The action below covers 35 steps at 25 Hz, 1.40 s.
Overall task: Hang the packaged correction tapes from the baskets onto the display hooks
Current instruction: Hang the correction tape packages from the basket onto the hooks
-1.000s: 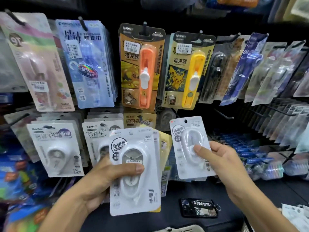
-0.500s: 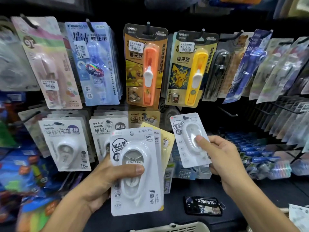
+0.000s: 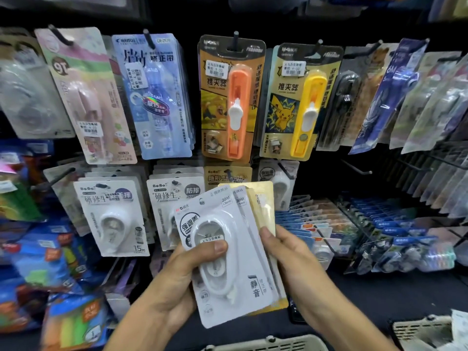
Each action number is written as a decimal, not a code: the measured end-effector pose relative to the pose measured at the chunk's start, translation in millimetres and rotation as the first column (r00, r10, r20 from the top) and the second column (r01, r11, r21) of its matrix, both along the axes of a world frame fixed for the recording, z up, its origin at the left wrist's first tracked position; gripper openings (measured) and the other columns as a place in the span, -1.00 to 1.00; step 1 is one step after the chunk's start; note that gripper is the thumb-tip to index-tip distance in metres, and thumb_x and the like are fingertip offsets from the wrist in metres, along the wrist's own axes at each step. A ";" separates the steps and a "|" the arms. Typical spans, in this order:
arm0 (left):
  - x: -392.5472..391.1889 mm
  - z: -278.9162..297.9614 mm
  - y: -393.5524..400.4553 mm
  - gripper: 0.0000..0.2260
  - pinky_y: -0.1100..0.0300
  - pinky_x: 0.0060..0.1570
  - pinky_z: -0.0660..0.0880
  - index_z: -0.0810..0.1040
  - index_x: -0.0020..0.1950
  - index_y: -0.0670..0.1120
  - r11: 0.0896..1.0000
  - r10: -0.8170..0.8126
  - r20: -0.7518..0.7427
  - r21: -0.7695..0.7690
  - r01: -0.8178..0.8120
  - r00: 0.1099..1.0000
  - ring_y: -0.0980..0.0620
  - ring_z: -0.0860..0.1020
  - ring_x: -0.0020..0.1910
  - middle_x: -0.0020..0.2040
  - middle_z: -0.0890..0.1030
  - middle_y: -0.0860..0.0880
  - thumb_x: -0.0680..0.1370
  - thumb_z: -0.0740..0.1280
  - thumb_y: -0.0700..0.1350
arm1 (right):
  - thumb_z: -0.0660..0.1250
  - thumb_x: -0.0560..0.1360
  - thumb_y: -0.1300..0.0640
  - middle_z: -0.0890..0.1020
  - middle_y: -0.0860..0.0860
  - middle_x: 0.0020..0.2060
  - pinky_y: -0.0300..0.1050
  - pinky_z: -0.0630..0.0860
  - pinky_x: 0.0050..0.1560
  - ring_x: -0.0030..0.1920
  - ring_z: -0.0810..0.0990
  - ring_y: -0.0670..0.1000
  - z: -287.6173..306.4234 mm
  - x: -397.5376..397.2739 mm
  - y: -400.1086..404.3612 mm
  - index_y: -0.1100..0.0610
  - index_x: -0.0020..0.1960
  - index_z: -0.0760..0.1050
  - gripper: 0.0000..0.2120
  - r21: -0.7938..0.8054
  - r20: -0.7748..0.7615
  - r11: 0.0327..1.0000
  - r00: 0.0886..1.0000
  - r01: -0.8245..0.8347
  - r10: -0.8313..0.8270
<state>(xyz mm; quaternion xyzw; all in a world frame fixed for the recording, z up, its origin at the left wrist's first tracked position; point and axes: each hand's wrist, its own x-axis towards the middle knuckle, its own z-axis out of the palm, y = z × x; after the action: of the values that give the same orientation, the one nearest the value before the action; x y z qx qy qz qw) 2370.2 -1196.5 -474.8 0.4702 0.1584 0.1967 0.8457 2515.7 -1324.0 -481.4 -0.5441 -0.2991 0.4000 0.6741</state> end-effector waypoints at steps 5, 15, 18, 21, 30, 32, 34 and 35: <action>-10.3 1.5 -0.3 -0.31 0.00 -0.28 0.67 0.76 -0.06 -0.17 0.998 0.056 0.031 0.011 -0.056 0.998 -0.22 0.75 -0.19 -0.07 0.74 -0.30 -0.17 0.77 -0.09 | 0.28 0.60 -0.03 0.71 0.10 0.14 0.04 0.61 0.05 0.15 0.69 0.15 0.2 -11.1 5.1 0.05 0.24 0.64 -0.69 -0.006 -0.206 0.999 0.977 0.049 -0.049; -47.7 16.2 31.4 -0.54 0.06 -0.29 0.67 0.72 0.06 -0.17 0.920 0.364 0.141 0.100 -0.379 0.921 -0.15 0.75 -0.12 0.00 0.75 -0.22 0.16 0.56 -0.25 | 0.16 0.70 0.16 0.75 -0.14 -0.05 -0.37 0.54 -0.10 0.00 0.69 -0.17 10.4 -11.4 26.7 -0.01 0.05 0.65 -0.72 0.024 0.401 0.959 0.876 0.284 -0.270; -58.7 21.5 39.5 -0.55 0.05 -0.27 0.67 0.72 0.05 -0.15 0.910 0.369 0.159 0.139 -0.391 0.916 -0.17 0.75 -0.11 0.00 0.75 -0.23 0.17 0.56 -0.23 | 0.18 0.69 0.09 0.73 -0.08 -0.13 -0.06 0.60 -0.06 -0.06 0.68 -0.03 10.3 -15.0 29.6 -0.02 0.00 0.62 -0.76 -0.029 0.546 0.935 0.789 0.353 -0.281; -57.9 20.6 36.5 -0.47 0.04 -0.25 0.67 0.71 0.07 -0.12 0.919 0.348 0.143 0.141 -0.367 0.926 -0.18 0.75 -0.09 0.02 0.74 -0.24 0.11 0.62 -0.24 | 0.17 0.66 0.00 0.63 -0.12 -0.32 0.07 0.49 -0.24 -0.30 0.56 -0.06 8.5 -25.1 26.6 -0.03 -0.15 0.53 -0.74 0.029 0.650 0.871 0.653 0.491 -0.389; -55.4 21.4 33.4 -0.36 0.00 -0.23 0.68 0.66 0.17 -0.06 0.930 0.354 0.143 0.046 -0.364 0.924 -0.16 0.75 -0.06 0.07 0.74 -0.20 0.08 0.61 -0.11 | 0.35 0.59 0.03 0.51 -0.14 0.28 0.03 0.52 0.05 0.06 0.57 -0.04 18.7 -31.4 41.7 -0.12 0.34 0.31 -0.62 -0.203 0.687 0.802 0.666 0.561 -0.292; -53.6 19.9 32.4 -0.41 -0.01 -0.23 0.69 0.68 0.14 -0.06 0.935 0.345 0.130 0.045 -0.353 0.930 -0.17 0.75 -0.09 0.05 0.74 -0.22 0.12 0.62 -0.18 | 0.36 0.55 -0.13 0.58 -0.21 0.23 -0.11 0.49 0.08 0.17 0.56 -0.13 15.9 -43.7 39.3 -0.21 0.28 0.39 -0.67 -0.071 0.652 0.900 0.702 0.431 -0.285; -50.1 18.6 28.9 -0.56 -0.02 -0.24 0.69 0.71 0.08 -0.08 0.952 0.298 0.113 0.036 -0.304 0.948 -0.18 0.75 -0.13 0.01 0.75 -0.23 0.20 0.59 -0.21 | 0.37 0.56 -0.11 0.71 -0.12 0.06 -0.20 0.57 -0.05 0.08 0.68 -0.09 17.3 -53.8 39.6 -0.15 0.21 0.54 -0.76 -0.011 0.304 0.988 0.941 0.157 -0.146; -48.7 18.6 26.7 -0.58 -0.02 -0.26 0.69 0.72 0.07 -0.12 0.961 0.271 0.109 0.026 -0.275 0.957 -0.18 0.75 -0.14 -0.01 0.75 -0.24 0.21 0.58 -0.22 | 0.37 0.59 -0.03 0.74 -0.04 0.03 -0.14 0.61 -0.07 0.06 0.71 -0.01 18.3 -54.7 42.1 -0.05 0.18 0.60 -0.81 0.000 0.163 0.996 0.982 0.094 -0.092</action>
<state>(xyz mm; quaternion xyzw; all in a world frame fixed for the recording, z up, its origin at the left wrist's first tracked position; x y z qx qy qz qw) 2321.5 -1169.8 -456.2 0.4500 0.1735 0.3388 0.8078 2461.0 -1281.9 -463.1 -0.5908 -0.3257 0.3235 0.6634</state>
